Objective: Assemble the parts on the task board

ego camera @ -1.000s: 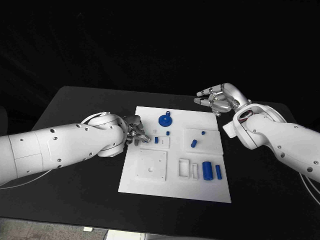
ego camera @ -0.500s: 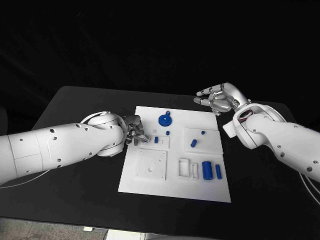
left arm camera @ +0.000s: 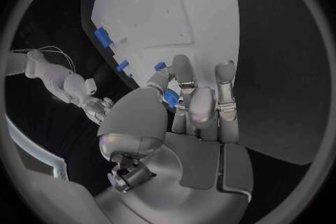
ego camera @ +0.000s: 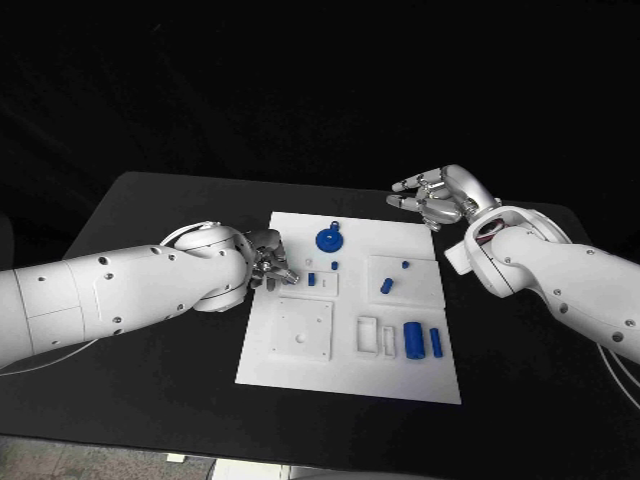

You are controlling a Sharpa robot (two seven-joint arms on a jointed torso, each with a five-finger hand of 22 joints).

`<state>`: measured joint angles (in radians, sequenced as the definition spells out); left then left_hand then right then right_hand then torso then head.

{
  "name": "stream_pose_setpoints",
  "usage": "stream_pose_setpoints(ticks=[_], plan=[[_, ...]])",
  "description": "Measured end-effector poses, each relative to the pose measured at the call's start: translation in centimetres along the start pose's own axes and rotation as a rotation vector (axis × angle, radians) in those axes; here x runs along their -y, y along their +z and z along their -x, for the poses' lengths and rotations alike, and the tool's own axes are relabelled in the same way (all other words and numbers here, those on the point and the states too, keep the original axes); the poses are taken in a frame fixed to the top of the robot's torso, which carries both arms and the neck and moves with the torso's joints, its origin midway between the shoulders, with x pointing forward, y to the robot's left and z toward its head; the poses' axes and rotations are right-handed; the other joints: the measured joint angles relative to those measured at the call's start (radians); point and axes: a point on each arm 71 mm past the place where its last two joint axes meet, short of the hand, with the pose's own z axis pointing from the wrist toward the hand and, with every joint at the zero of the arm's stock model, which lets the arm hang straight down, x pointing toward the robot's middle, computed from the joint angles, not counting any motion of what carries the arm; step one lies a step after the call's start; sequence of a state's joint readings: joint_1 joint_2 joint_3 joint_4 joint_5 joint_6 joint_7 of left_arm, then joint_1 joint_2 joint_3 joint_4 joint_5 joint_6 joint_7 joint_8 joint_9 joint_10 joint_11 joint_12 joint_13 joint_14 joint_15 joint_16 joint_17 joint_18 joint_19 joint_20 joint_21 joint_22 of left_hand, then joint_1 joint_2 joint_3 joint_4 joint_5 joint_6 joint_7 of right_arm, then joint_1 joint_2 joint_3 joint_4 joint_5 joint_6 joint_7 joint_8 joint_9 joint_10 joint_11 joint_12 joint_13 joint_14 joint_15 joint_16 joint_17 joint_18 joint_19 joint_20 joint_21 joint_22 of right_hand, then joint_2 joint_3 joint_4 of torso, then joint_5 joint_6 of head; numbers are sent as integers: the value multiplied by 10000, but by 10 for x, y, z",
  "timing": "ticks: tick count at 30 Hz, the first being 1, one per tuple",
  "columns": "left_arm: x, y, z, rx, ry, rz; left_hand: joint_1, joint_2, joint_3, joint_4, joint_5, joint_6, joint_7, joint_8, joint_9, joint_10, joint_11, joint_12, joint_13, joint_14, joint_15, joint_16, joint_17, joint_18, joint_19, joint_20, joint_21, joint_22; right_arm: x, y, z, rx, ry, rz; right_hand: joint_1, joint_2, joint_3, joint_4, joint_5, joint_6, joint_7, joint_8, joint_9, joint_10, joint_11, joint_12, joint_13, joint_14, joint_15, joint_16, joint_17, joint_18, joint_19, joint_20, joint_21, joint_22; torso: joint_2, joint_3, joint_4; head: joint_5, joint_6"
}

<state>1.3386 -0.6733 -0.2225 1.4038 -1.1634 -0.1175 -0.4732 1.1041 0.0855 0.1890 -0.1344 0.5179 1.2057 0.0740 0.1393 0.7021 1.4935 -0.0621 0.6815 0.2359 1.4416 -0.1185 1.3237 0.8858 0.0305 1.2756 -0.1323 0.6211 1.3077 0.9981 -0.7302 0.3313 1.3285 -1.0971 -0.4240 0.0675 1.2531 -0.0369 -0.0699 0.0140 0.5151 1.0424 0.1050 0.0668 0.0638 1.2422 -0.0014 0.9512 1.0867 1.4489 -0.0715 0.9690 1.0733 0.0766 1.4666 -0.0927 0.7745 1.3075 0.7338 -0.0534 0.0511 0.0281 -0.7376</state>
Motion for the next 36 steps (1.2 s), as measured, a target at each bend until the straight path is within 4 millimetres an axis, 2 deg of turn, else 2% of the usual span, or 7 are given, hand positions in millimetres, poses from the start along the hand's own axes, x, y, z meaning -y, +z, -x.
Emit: stream_pose_setpoints(ticks=[7, 13, 25, 33, 34, 35, 36], plan=[[1, 1, 0, -45, 61, 19, -2, -2, -9, -9, -14, 13, -12, 33, 2, 0, 0, 0, 0, 0, 0, 0, -1, 0, 0, 0, 0, -1, 0, 0, 0, 0, -3, -5, 0, 0, 32, 32, 40, 0, 0, 0, 0, 0, 0, 0, 0, 0, 0, 0, 0, 0, 0, 0, 0, 0, 1, 0, 0, -12, -8], [2, 2, 1, -90, 112, 54, -47, 41, -9, -9, -449, 15, -14, 71, 25, 0, 0, 43, 0, 0, 0, 0, -18, 0, 0, 0, 0, -1, 0, 0, 0, 1, -5, -8, 0, 0, 32, 32, 40, 0, 0, 0, 0, 0, 0, 0, 0, 0, 0, 0, 0, 0, 0, 0, 0, -1, 1, 2, -2, -12, -8], [3, 3, 2, -188, 178, 95, -133, -25, 77, 74, -582, 19, -15, 110, 40, 0, 0, 43, 1, 0, 0, 0, -28, 0, 0, 0, 0, -3, 0, 0, 0, 0, -7, -9, 0, 0, 31, 31, 40, 0, 0, 0, 0, 0, 0, 0, 0, 0, 0, 0, 0, 0, 0, 0, 0, -1, -1, 8, -3, 3, -2], [2, 4, 2, -219, 207, 156, -195, -86, -89, 364, -699, 105, -102, 60, 327, 0, 0, 80, 1, 0, 0, -1, -28, 1, 0, 0, 0, -3, 0, 0, 0, -3, -5, -9, 1, -1, 31, 31, 40, 0, 0, 0, 0, 0, 0, 0, 0, 0, 0, 0, 0, 1, 0, 0, 0, -1, 0, 8, -4, 3, -2], [2, 4, 2, -229, 216, 183, -230, -122, -133, 410, -719, 254, -248, 28, 339, 0, 0, 79, 2, 0, 0, 0, -28, 1, 0, 0, 0, -3, 0, 0, 0, -3, -5, -10, 0, -1, 31, 30, 39, 0, 0, 0, 0, 0, 0, 0, 0, 0, 0, 0, 0, 1, 0, 0, 0, -1, 0, 9, -4, 3, -3], [1, 5, 1, -262, 230, 215, -284, -176, -170, 446, -731, 688, -530, -42, 272, 0, 0, 80, 2, 0, 0, 0, -28, 1, 0, 0, 0, -3, 1, 0, 0, -3, -5, -11, 0, -1, 31, 30, 40, 0, 0, 0, 0, 0, 0, 0, 0, 0, 0, 0, 0, 0, 0, 0, 0, -1, 0, 9, -4, 3, -3], [0, 5, -1, -340, 257, 243, -349, -186, -156, 491, -733, 1115, -846, -33, -192, -5, -5, 79, 2, 0, 0, -1, -28, 1, 0, 0, 0, -3, 1, 0, 0, -3, -5, -11, 0, -1, 31, 30, 40, 0, 0, 0, 0, 0, 0, 0, 0, 0, 0, 0, 0, 0, 0, 0, 0, -1, 0, 9, -4, 3, -3]])
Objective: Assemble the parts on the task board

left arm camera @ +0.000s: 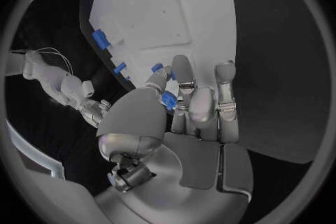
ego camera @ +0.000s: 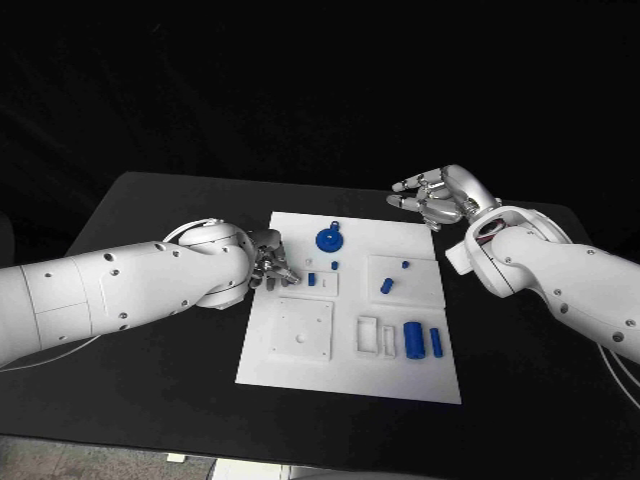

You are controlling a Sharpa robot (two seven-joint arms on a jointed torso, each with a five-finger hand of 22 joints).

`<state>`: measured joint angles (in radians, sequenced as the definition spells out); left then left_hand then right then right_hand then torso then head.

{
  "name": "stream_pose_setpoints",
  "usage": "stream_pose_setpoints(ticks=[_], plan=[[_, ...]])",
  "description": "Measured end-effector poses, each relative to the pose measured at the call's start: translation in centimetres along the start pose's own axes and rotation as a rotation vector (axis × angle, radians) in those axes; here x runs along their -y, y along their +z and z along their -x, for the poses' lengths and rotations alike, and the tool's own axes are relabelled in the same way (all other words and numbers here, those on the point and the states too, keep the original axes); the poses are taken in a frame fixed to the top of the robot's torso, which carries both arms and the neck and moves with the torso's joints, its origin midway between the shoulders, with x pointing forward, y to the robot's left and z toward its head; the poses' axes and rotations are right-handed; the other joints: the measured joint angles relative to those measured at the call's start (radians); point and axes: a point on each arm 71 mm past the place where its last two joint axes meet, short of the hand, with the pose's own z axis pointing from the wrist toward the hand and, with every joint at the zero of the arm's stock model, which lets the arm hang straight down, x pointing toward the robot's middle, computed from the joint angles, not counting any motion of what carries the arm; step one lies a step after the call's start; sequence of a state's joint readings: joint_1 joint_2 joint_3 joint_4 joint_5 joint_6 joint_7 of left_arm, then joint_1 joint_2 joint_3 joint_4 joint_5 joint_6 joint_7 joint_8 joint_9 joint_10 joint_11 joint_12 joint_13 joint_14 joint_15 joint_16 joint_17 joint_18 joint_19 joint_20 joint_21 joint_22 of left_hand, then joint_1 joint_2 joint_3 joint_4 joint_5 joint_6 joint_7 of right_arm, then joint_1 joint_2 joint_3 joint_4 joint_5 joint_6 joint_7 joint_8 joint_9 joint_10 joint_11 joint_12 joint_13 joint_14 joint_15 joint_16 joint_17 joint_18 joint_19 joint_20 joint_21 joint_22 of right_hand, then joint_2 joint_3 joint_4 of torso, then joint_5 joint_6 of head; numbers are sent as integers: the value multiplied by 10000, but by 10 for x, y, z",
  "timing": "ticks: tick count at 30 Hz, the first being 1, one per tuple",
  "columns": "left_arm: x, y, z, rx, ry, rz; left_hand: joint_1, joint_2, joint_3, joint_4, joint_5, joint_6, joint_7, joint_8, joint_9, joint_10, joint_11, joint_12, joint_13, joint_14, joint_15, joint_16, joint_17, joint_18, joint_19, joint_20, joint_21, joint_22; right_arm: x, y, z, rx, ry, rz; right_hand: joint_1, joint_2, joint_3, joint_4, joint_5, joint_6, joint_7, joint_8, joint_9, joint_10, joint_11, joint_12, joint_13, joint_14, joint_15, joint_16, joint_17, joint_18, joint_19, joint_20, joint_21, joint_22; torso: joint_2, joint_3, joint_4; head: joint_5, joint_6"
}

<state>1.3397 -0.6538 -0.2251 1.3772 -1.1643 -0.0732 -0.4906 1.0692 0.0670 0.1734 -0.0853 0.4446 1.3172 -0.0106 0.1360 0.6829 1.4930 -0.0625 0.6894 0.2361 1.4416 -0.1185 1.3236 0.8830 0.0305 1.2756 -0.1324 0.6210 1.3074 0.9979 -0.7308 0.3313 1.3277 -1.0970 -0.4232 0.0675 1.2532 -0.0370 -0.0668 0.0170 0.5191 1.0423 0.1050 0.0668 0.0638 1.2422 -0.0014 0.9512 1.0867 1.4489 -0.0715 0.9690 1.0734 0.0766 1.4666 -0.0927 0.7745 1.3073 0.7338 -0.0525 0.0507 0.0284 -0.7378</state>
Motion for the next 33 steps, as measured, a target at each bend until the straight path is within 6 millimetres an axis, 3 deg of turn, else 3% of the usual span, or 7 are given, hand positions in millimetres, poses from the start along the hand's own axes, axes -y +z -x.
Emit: stream_pose_setpoints(ticks=[1, 5, 25, 26, 28, 31, 33], plan=[[0, 0, -3, -91, 14, 3, -35, -13, -5, 42, -6, 151, -149, 42, -36, -155, -152, -1, 0, -1, -2, 0, 0, 0, 0, 0, 0, 0, 0, 0, 0, -1, 0, -1, 0, 0, 0, 0, 0, 0, 0, 0, 0, 0, 0, 0, 0, 0, 0, 0, 0, -1, 0, 0, 0, 0, 0, -1, 0, 0, 0], [1, 1, -5, -219, 49, -7, -23, -27, -69, 134, -103, 125, -261, 65, -23, -249, -243, -1, 0, -1, -3, 0, 0, 0, 0, 0, 0, -1, 0, 0, 0, -2, 1, -2, 0, 0, 0, 0, 0, 0, 0, 0, 0, 0, 0, 0, 0, 0, 0, 0, 0, -1, 0, 0, 0, 0, 0, -1, 3, 0, 0], [1, 2, -4, -269, 62, 42, 82, -133, -300, 417, -258, 116, -271, 66, -23, -250, -245, -1, 1, -2, -4, 0, -13, 0, 0, 0, 0, 6, 0, 0, -1, -9, 7, -3, 0, 0, -2, -2, 0, 0, 0, 0, 0, 0, 0, 0, 0, 0, 0, 0, 0, 0, 0, 0, 0, 0, 0, -6, -2, -11, -11], [1, 2, -4, -267, 61, 49, 50, -166, -355, 472, -380, 118, -272, 66, -22, -251, -247, -1, 1, -2, -4, 0, -13, 0, 0, 0, 0, 6, 0, 0, -1, -10, 8, -3, 0, 0, -2, -2, 0, 0, 0, 0, 0, 0, 0, 0, 0, 0, 0, 0, 0, 0, 0, 0, 0, 0, 0, -7, -5, -12, -8], [0, 2, -4, -270, 58, 92, -72, -287, -524, 641, -1007, 150, -350, 66, -15, -266, -262, -2, 1, -2, -4, 0, -20, 0, 0, 0, 0, 6, 0, 0, -1, -10, 9, -3, 0, 0, -2, -2, 0, 0, 0, 0, 0, 0, 0, 0, 0, 0, 0, 0, 0, 0, 0, 0, 0, 0, 0, -7, -6, -12, -3], [-3, 3, -5, -278, 61, 175, -215, -502, -823, 825, -1653, 156, -377, 74, -5, -266, -263, -2, 1, -2, -4, 0, -24, 0, 0, 0, 0, 5, 0, 0, -1, -12, 10, -5, 0, 0, -2, -2, 0, 0, 0, 0, 0, 0, 0, 0, 0, 0, 0, 0, 0, 0, 0, 0, 0, 0, 1, -7, -6, -18, -1], [-4, 3, -5, -279, 58, 240, -167, -832, -961, 1097, -2146, 225, -379, 124, 5, -266, -263, -2, 1, -2, -4, 0, -40, 0, 0, 0, 0, 5, 0, 0, -1, -13, 11, -5, 0, 0, -2, -2, 0, 0, 0, 0, 0, 0, 0, 0, 0, 0, 0, 0, 0, 0, 0, 0, 0, 0, 2, -7, -6, -27, 0]])
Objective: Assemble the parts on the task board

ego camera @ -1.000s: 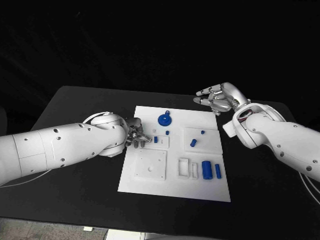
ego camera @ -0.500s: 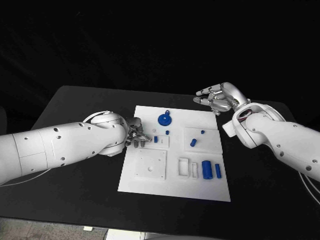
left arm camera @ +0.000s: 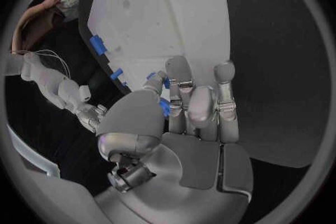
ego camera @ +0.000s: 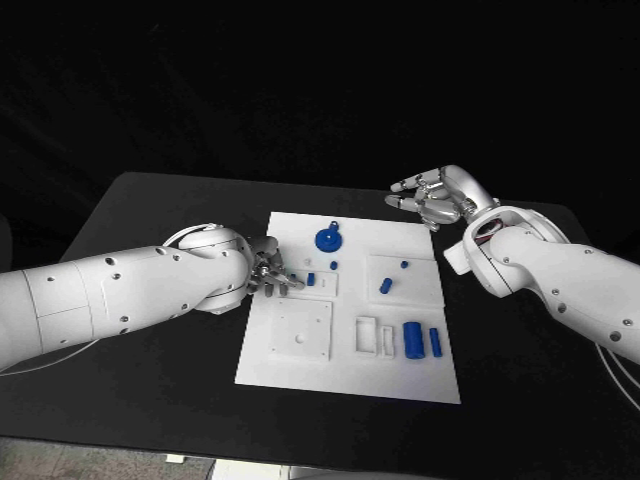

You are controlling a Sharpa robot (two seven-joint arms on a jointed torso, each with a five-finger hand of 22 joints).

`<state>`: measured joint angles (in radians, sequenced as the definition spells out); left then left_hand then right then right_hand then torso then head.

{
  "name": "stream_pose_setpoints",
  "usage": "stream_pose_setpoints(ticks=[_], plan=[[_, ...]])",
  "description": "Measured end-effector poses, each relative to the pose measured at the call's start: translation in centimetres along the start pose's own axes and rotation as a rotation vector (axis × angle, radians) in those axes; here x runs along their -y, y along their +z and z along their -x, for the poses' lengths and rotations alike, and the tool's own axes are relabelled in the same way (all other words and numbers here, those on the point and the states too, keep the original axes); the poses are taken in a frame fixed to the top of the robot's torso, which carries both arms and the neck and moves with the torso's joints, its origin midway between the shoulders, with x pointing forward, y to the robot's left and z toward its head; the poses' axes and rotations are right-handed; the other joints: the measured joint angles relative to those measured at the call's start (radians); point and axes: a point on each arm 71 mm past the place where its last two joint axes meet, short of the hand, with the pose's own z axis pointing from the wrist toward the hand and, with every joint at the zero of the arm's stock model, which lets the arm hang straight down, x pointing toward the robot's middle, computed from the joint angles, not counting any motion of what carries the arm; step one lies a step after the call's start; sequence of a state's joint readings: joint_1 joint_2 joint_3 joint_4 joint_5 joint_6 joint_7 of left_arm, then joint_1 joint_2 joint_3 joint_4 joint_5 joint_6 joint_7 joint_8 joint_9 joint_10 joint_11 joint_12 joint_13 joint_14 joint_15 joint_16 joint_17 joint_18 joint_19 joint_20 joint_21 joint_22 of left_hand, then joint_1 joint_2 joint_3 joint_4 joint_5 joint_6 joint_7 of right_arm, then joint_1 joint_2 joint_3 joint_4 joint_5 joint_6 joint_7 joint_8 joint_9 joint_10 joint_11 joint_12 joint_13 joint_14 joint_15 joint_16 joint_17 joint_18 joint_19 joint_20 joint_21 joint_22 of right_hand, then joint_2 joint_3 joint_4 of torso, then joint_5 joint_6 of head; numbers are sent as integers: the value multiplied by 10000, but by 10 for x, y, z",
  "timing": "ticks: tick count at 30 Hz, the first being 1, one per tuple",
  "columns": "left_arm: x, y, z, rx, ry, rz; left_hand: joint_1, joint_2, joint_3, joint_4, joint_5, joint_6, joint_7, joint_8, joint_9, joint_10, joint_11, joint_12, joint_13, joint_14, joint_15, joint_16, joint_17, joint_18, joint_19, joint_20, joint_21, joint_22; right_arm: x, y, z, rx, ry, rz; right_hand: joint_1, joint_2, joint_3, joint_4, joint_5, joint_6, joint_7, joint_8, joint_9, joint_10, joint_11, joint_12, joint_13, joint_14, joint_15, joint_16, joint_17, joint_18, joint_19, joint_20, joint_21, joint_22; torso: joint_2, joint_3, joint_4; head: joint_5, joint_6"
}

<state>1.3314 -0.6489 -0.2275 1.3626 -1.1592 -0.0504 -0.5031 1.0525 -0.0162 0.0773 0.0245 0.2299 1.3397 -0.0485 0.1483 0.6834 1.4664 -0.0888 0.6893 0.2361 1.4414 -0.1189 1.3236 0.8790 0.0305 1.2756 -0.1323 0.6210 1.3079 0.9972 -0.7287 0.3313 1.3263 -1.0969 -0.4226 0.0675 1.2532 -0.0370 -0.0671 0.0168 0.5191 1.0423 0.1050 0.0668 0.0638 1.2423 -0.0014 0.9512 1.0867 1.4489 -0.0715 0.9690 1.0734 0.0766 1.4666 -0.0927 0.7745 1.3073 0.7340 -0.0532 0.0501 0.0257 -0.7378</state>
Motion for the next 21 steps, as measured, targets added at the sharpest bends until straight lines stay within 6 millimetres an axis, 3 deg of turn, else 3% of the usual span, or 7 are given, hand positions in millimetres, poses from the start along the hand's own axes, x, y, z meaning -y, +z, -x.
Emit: stream_pose_setpoints(ticks=[2, 5, 10, 18, 21], plan=[[-1, 0, 0, -4, -2, 30, 55, -428, 182, 519, -441, 36, -2, 30, 0, 0, 0, 0, 0, 0, 0, 0, -10, 0, 0, 0, 0, 0, 0, 0, 0, 0, 1, 0, 0, 0, 0, 0, 0, 0, 0, 0, 0, 0, 0, 0, 0, 0, 0, 0, 0, 0, 0, 0, 0, 0, 0, 1, 1, -11, 0], [-1, 0, -1, -13, -10, 55, 289, -903, 443, 1232, -680, 72, 2, 62, 0, 0, 0, 0, -14, 0, 0, 0, -28, 0, 0, 0, -21, -1, 0, 0, 0, -1, 1, -2, 0, 0, 0, 0, 0, 0, 0, 0, 0, 0, 0, 0, 0, 0, 0, 0, 0, 0, 0, 0, 0, 0, -1, -4, 6, -13, 0], [-2, -1, -1, -18, -28, 67, 395, -1051, 467, 1646, -784, 92, -18, 14, 0, 0, 0, 0, -18, 0, 0, 0, -32, 0, 0, 0, -39, -2, 0, 0, 0, -5, 5, 2, 0, 0, 0, 0, 0, 0, 0, 0, 0, 0, 0, 0, 0, 0, 0, 0, -1, 0, 0, 0, 0, 0, -2, -5, 12, -19, 1], [-3, -1, -1, -9, -63, 79, 396, -1051, 457, 1677, -794, 93, -19, 14, 0, 0, 0, 0, -17, 0, 0, 0, -67, 0, 0, 0, -39, -2, 0, 0, -1, -10, 9, 0, 0, 0, 0, 0, 0, 0, 0, 0, 0, 0, 0, 0, 0, 0, 0, 0, 0, 0, 0, 0, 0, 0, -4, -6, 14, 5, 22], [-4, -2, 0, 1, -103, 78, 526, -1181, 457, 1677, -794, 93, -19, 10, 0, 0, 0, 0, -18, -27, -27, -18, -91, 0, 0, 0, -39, -3, 0, 0, -1, -13, 11, 0, 0, 0, 0, 0, 0, 0, 0, 0, 0, 0, 0, 0, 0, 0, 0, 0, 0, 0, 0, 0, 0, 0, -3, -6, 15, 19, 33]])
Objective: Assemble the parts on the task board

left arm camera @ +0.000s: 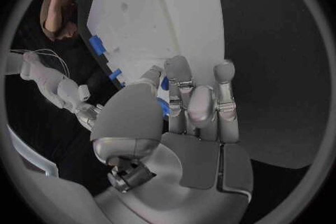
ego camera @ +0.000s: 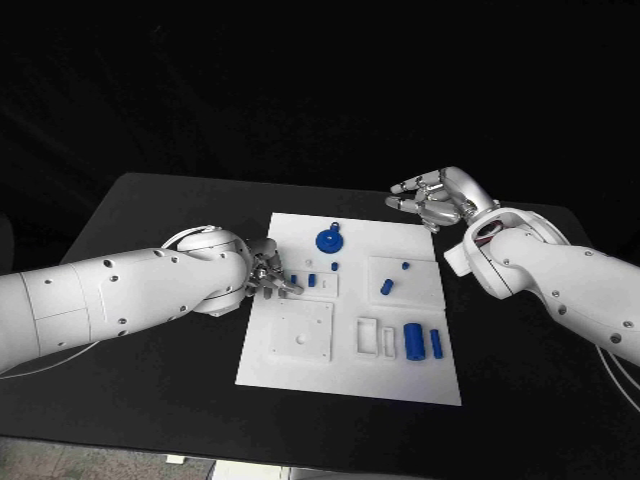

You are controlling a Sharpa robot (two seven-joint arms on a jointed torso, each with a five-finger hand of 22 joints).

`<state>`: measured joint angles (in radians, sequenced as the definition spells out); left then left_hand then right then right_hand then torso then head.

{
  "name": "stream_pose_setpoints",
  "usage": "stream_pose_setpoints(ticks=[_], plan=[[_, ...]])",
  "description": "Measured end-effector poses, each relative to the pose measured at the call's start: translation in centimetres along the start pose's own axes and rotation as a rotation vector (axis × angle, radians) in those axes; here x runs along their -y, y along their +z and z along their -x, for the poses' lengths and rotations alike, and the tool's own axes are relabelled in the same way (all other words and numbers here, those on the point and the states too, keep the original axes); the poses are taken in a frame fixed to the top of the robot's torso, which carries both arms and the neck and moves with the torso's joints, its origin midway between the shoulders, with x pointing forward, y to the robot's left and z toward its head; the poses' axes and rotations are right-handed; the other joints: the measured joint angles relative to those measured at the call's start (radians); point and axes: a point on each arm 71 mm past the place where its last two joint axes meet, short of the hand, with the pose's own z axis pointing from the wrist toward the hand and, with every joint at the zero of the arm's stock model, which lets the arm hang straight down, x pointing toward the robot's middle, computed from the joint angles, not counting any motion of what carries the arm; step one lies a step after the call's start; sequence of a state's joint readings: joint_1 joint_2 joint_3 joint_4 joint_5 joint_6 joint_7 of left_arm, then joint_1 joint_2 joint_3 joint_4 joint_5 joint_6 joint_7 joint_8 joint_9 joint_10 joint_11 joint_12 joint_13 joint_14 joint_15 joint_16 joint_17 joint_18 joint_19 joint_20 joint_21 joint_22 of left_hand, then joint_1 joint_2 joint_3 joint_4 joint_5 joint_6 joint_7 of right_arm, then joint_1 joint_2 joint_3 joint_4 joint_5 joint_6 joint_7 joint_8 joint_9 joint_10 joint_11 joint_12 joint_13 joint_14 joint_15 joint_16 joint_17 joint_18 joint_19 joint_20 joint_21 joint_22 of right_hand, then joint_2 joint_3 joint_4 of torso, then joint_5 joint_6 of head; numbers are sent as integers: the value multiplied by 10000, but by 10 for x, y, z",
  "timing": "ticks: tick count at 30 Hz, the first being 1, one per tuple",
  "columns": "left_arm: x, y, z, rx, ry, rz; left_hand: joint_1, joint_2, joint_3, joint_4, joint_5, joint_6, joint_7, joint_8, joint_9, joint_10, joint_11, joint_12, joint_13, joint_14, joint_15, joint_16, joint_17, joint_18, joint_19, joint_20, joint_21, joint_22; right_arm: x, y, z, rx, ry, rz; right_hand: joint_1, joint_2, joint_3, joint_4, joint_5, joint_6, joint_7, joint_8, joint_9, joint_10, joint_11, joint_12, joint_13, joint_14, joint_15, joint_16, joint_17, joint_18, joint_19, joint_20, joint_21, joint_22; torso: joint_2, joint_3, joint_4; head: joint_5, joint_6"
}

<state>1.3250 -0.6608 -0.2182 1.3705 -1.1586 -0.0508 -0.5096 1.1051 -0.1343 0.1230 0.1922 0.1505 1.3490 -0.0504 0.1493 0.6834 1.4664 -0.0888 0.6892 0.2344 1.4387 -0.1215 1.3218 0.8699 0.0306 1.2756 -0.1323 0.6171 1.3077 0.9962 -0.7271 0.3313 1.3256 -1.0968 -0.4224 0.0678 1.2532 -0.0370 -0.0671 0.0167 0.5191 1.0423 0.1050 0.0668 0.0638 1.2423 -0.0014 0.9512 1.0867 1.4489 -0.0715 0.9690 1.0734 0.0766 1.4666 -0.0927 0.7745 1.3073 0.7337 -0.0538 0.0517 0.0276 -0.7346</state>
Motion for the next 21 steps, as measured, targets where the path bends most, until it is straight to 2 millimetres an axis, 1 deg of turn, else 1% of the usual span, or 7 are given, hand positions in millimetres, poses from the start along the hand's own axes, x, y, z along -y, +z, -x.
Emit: stream_pose_setpoints(ticks=[7, 11, 12, 14, 17, 19, 21], plan=[[-5, -4, 5, 56, -291, 10, 303, -252, -78, 10, 0, -152, 149, -191, -114, -6, 28, -348, -97, -176, -33, -348, -449, 0, -5, -5, -228, -1, 0, 0, 0, -3, 1, -6, 0, 0, 0, 0, 0, 0, 0, 0, 0, 0, 0, 0, 0, 0, 0, 0, -14, 1, 0, 0, -36, 0, -3, -1, -2, 19, 43], [-8, -12, 17, 159, -766, -111, 613, -72, -155, -401, 165, -496, 306, -285, -249, -5, 167, -1012, -155, -624, 11, -1047, -1347, 1, -259, -6, -583, -3, 1, 0, 0, 3, -8, -20, 0, 0, 0, 0, 0, 0, 0, 0, 0, 0, 0, 0, 0, 0, 0, 0, -14, 0, 0, 0, -36, 0, -8, 7, -1, 12, 72], [-8, -14, 21, 186, -914, -167, 748, 62, -226, -671, 401, -801, 389, -285, -443, 3, 213, -1490, -253, -935, 45, -1443, -1881, 0, -388, 12, -793, -55, 1, 0, 1, 7, -13, -29, 0, 0, 0, 0, 0, 0, 0, 0, 0, 0, 0, 0, 0, 0, 0, 0, -14, 0, 0, 0, -36, 0, -9, 12, 1, 3, 77], [-10, -18, 29, 249, -1141, -256, 940, 245, -303, -1018, 744, -1251, 534, -391, -873, -19, 340, -2198, -416, -1371, 118, -1912, -2258, 1, -610, 47, -1144, -203, 2, -1, 1, 13, -19, -41, 0, 0, 0, 0, 0, 0, 0, 0, 0, 0, 0, 0, 0, 0, 0, 0, -14, 0, 0, 0, -36, -1, -13, 11, 5, -17, 90], [-11, -26, 46, 444, -1521, -499, 1839, 512, -158, -1762, 1299, -1852, 918, -749, -1974, -699, 637, -3509, -966, -2073, 442, -2666, -2778, 2, -1045, 290, -1889, -629, 3, -1, 1, 24, -29, -61, 0, 0, 0, 0, 0, 0, 0, 0, 0, 0, 0, 0, 0, 0, 0, 0, -14, 0, 0, 0, -36, -1, -14, 12, 3, -30, 116], [-10, -31, 57, 634, -1758, -763, 2300, 639, 25, -2214, 1448, -2031, 1122, -776, -3008, -919, 838, -4401, -1486, -2425, 644, -3111, -3139, 1, -1238, 482, -2368, -914, 3, -1, 2, 34, -39, -78, 0, 0, 0, 0, 0, 0, 0, 0, 0, 0, 0, 0, 0, 0, 0, 0, -14, 0, 0, 0, -36, 0, -14, 14, -4, -30, 144], [-7, -33, 63, 818, -1916, -1081, 2709, 694, 240, -2636, 1466, -2144, 1284, -777, -3807, -1128, 957, -5060, -1668, -2513, 734, -3375, -3395, 0, -1225, 560, -2613, -1046, 4, -1, 2, 43, -47, -94, 0, 0, 0, 0, 0, 0, 0, 0, 0, 0, 0, 0, 0, 0, 0, 0, -14, 0, 0, 0, -36, -1, -13, 16, -6, -31, 166]])
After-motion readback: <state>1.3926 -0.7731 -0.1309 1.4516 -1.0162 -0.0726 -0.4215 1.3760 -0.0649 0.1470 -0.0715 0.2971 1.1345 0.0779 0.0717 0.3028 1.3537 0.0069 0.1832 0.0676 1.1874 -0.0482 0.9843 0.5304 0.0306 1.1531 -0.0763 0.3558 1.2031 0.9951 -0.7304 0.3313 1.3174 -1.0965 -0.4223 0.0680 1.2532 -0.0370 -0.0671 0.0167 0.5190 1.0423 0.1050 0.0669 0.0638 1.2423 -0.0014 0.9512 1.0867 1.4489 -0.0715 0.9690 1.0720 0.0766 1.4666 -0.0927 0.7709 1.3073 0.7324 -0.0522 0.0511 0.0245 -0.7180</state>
